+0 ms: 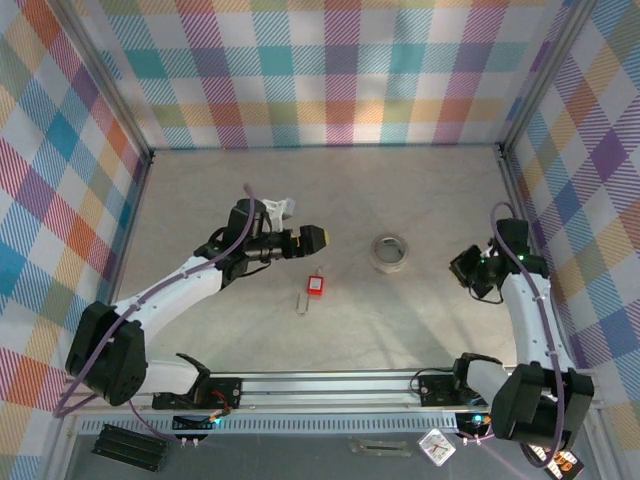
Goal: Unlock with the key
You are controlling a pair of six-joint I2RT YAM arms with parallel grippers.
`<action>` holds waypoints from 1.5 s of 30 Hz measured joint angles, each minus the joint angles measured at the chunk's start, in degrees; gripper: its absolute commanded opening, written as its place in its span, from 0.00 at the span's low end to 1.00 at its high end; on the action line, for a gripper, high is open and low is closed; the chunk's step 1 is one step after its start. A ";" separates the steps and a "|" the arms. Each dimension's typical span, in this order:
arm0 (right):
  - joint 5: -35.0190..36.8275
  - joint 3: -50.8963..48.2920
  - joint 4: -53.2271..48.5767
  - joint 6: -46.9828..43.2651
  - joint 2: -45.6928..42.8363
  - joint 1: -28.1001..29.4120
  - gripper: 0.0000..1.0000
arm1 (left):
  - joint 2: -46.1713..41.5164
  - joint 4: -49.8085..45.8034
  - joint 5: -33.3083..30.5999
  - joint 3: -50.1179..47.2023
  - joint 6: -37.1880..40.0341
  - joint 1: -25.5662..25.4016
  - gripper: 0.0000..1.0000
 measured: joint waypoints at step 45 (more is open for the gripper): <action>2.80 2.49 37.29 7.63 6.10 50.47 0.00 | 0.09 21.66 -0.87 -7.28 -55.47 -7.32 0.81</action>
